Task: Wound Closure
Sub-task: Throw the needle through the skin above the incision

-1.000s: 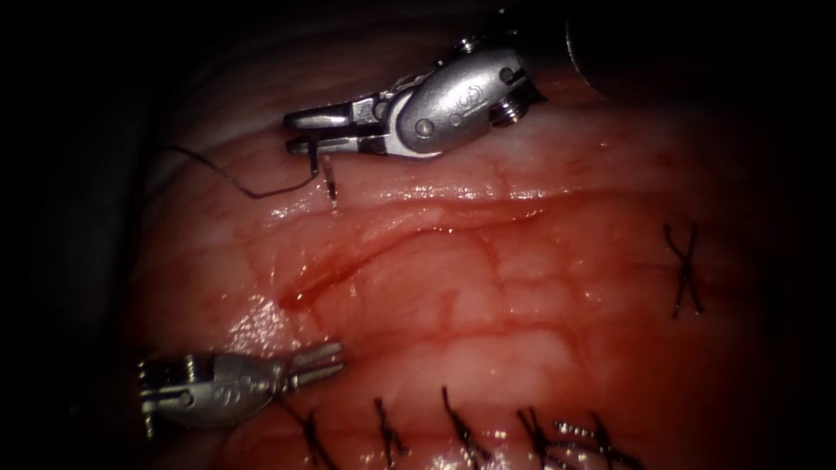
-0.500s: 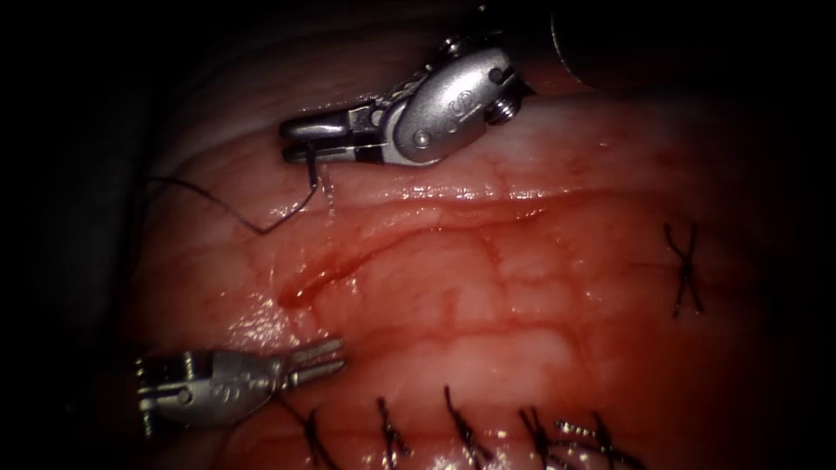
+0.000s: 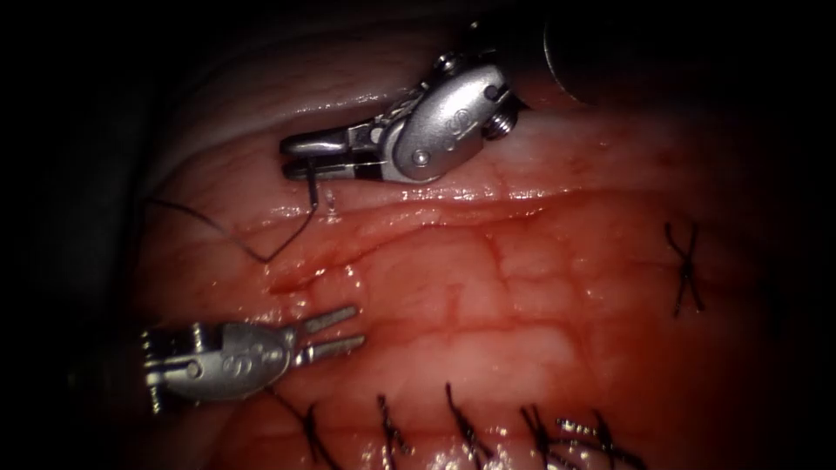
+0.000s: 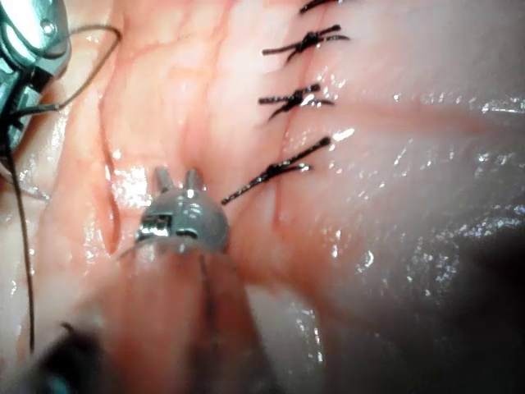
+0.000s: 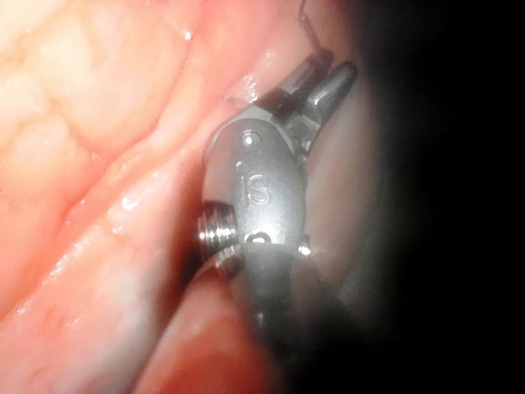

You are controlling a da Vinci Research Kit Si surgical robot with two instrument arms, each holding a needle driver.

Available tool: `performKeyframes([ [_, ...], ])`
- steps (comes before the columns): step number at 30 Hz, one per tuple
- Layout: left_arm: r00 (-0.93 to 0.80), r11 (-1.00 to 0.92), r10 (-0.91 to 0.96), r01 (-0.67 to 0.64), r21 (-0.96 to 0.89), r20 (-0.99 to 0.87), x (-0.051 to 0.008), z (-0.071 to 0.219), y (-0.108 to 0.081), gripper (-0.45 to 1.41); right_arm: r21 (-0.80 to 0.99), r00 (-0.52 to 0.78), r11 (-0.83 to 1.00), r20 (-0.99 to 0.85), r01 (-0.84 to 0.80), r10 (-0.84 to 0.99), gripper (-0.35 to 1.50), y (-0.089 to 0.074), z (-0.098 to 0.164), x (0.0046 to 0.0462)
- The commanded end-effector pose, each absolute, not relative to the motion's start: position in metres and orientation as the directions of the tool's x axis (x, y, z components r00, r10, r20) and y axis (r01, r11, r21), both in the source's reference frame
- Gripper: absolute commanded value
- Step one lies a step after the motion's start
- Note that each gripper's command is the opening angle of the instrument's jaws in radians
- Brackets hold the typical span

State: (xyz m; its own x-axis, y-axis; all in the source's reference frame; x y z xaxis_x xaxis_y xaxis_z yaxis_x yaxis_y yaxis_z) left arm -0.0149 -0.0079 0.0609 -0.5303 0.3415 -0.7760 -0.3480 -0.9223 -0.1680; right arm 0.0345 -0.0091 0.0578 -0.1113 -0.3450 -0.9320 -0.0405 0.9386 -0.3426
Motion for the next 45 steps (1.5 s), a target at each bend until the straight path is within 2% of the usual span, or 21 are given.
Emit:
performKeyframes([
  [1,-0.528,-0.922,0.341,-0.349,-0.168,-0.778,-0.0155,0.0615,-0.008,0.04,-0.353,-0.116,0.935,-0.927,-0.041,-0.355,-0.35,-0.0094,0.0586,0.0351],
  [20,-0.522,-0.922,0.339,-0.352,-0.164,-0.783,-0.015,0.0629,-0.0071,0.02,-0.218,-0.079,0.976,-0.972,-0.028,-0.219,-0.35,-0.0144,0.0611,0.0327],
  [32,-0.527,-0.923,0.33,-0.354,-0.15,-0.784,-0.0148,0.0635,-0.0083,0.02,-0.124,-0.069,0.992,-0.99,0.003,-0.123,-0.35,-0.0165,0.0625,0.0331],
  [45,-0.525,-0.924,0.324,-0.352,-0.146,-0.787,-0.0148,0.0622,-0.0111,0.02,0.02,0.007,0.998,-1.0,0.058,0.019,-0.35,-0.0184,0.0636,0.0327],
])
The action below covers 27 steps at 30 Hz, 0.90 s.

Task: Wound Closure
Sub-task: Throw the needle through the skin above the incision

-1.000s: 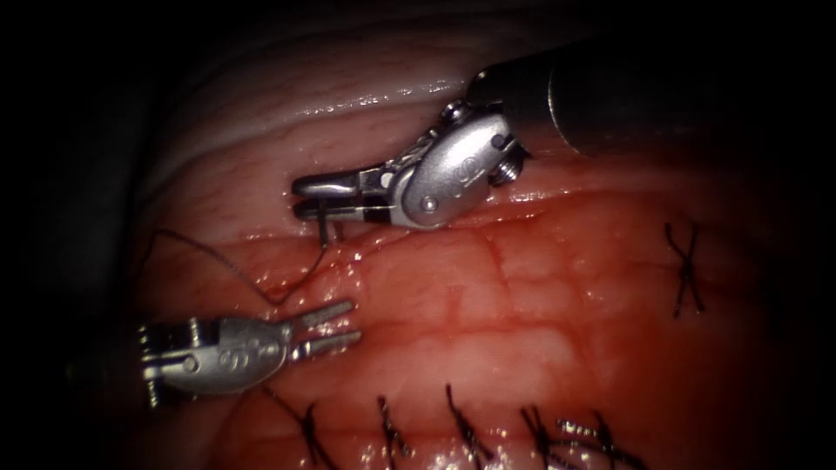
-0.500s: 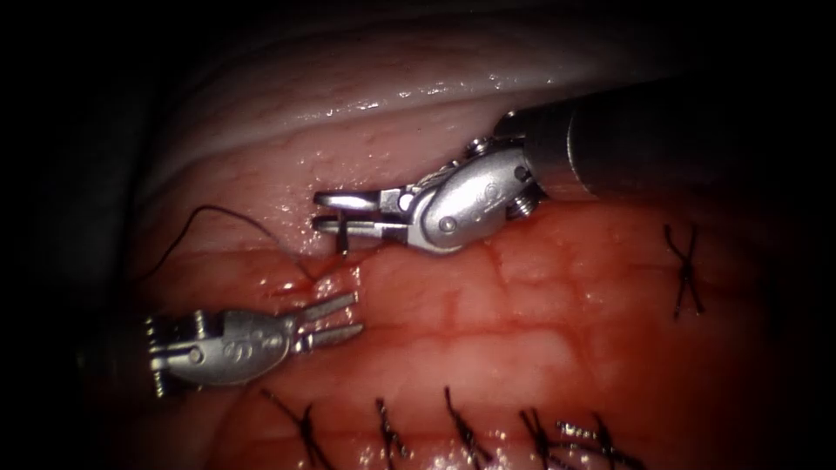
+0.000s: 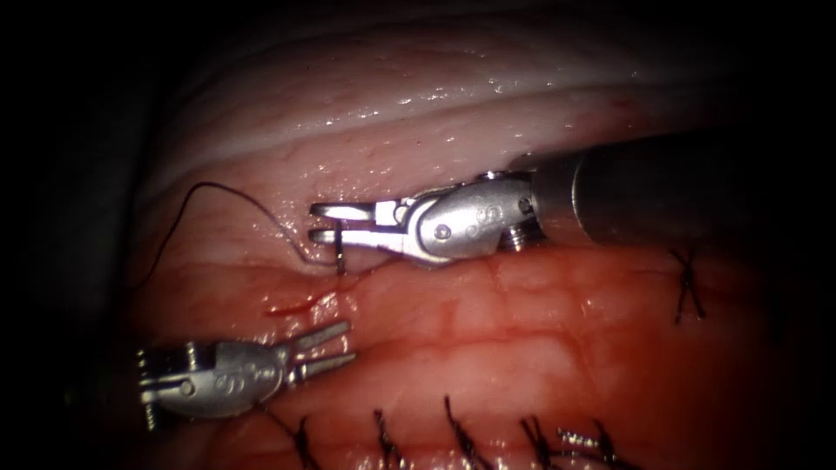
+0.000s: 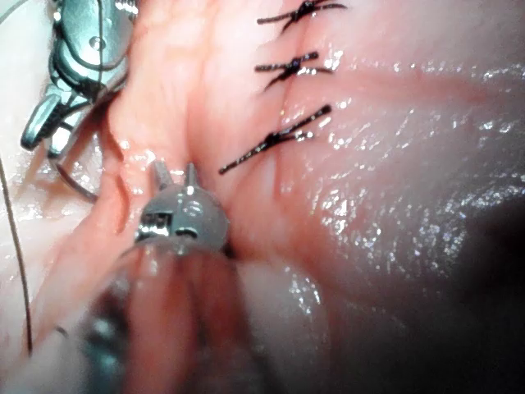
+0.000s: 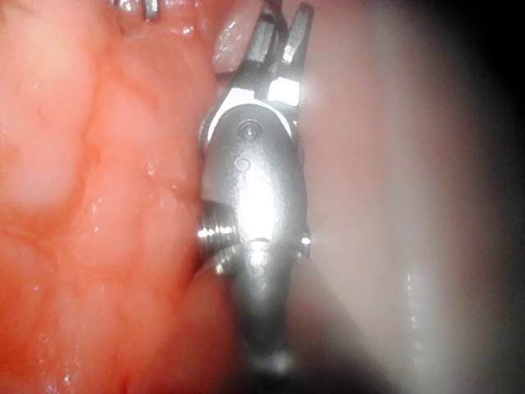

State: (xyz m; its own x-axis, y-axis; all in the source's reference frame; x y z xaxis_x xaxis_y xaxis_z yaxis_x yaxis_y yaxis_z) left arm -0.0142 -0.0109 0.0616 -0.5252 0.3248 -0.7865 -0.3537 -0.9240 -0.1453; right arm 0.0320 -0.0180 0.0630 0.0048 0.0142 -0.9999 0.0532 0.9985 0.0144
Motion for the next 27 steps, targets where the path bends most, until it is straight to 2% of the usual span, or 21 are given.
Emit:
performKeyframes([
  [1,-0.526,-0.925,0.323,-0.35,-0.147,-0.787,-0.0149,0.0622,-0.0111,0.02,0.024,0.01,0.998,-1.0,0.06,0.023,-0.35,-0.0186,0.0637,0.0327],
  [13,-0.532,-0.927,0.322,-0.345,-0.147,-0.783,-0.015,0.0622,-0.0115,0.02,0.088,0.041,0.991,-0.996,0.098,0.084,-0.35,-0.0203,0.0643,0.0318],
  [27,-0.534,-0.928,0.321,-0.342,-0.147,-0.783,-0.0149,0.0623,-0.0116,0.02,0.303,0.121,0.938,-0.951,0.168,0.286,-0.35,-0.0218,0.0651,0.0321],
])
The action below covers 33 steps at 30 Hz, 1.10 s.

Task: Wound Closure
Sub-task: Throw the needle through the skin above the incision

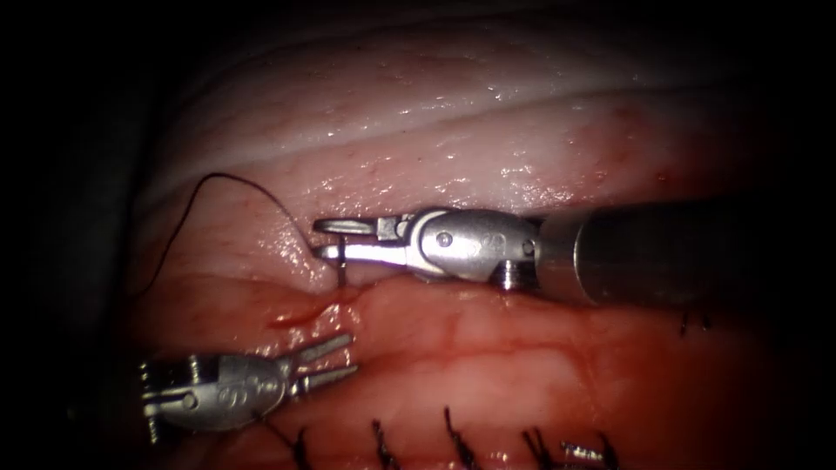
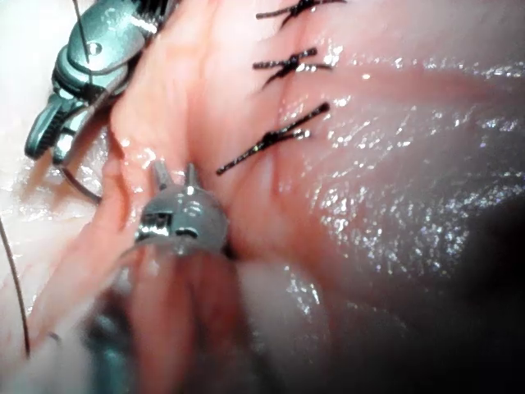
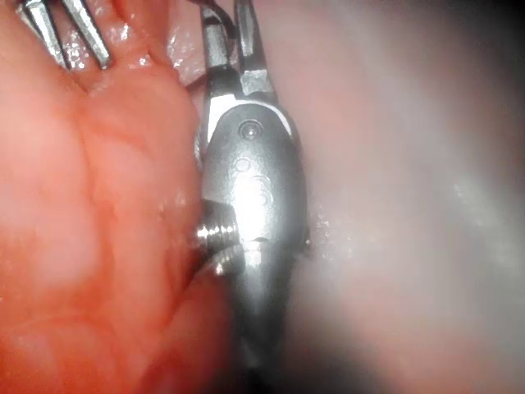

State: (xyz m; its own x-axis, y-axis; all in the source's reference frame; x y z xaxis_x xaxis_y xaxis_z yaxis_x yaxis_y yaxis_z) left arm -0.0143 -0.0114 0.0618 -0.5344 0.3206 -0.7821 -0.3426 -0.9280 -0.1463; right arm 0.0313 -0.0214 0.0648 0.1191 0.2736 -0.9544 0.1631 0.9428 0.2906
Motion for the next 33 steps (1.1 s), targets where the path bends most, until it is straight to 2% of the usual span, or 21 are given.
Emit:
performKeyframes([
  [1,-0.532,-0.928,0.32,-0.341,-0.148,-0.784,-0.0148,0.0623,-0.0116,0.02,0.319,0.127,0.933,-0.945,0.168,0.301,-0.35,-0.0218,0.0652,0.0321],
  [18,-0.532,-0.929,0.318,-0.338,-0.147,-0.785,-0.0146,0.0624,-0.0117,0.02,0.59,0.222,0.787,-0.804,0.181,0.551,-0.35,-0.0225,0.0649,0.0319],
  [33,-0.536,-0.931,0.317,-0.335,-0.148,-0.782,-0.0146,0.0621,-0.0122,0.0,0.714,0.23,0.664,-0.701,0.224,0.676,-0.35,-0.0239,0.065,0.0328],
])
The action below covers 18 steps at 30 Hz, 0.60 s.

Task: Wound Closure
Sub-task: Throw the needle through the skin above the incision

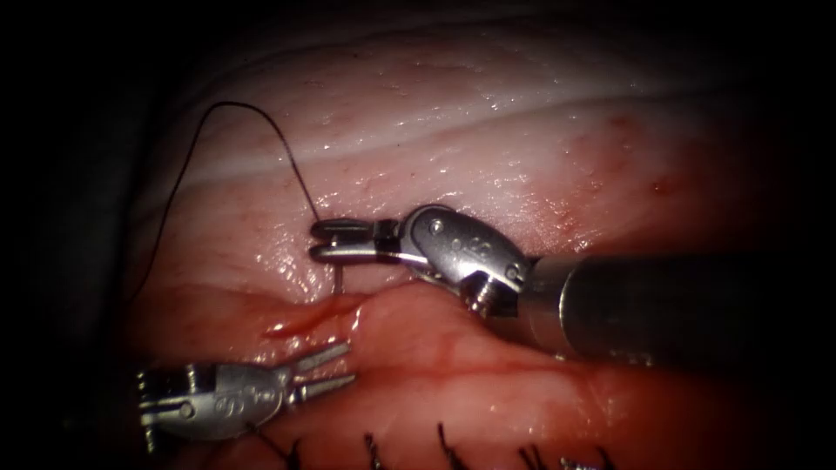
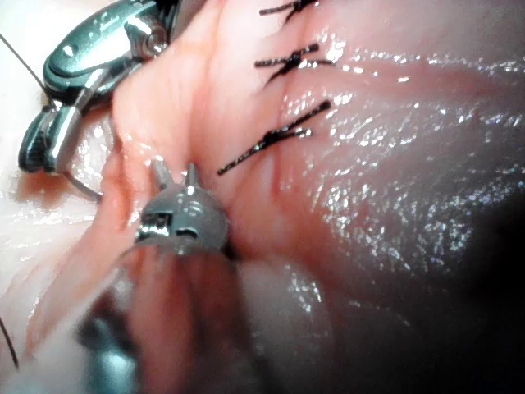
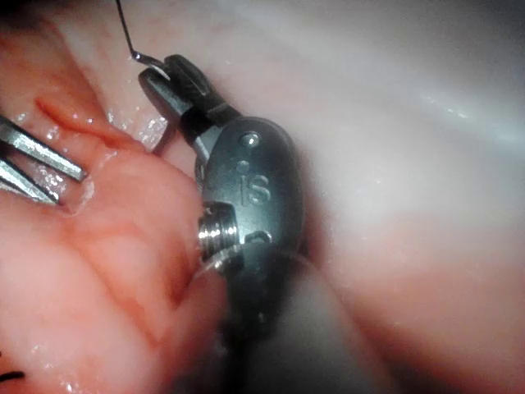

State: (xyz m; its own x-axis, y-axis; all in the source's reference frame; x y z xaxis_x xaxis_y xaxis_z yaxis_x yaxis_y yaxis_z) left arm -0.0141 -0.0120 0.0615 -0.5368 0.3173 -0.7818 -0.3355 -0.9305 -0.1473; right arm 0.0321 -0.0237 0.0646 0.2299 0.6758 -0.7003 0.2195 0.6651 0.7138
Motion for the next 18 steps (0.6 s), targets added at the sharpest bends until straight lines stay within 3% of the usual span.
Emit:
performKeyframes([
  [1,-0.536,-0.931,0.317,-0.334,-0.148,-0.783,-0.0146,0.0621,-0.0122,0.0,0.728,0.237,0.647,-0.686,0.227,0.688,-0.35,-0.0241,0.0649,0.0329],
  [18,-0.535,-0.931,0.316,-0.333,-0.148,-0.783,-0.0145,0.0621,-0.0121,0.0,0.838,0.324,0.498,-0.546,0.224,0.772,-0.35,-0.0257,0.0654,0.0327],
])
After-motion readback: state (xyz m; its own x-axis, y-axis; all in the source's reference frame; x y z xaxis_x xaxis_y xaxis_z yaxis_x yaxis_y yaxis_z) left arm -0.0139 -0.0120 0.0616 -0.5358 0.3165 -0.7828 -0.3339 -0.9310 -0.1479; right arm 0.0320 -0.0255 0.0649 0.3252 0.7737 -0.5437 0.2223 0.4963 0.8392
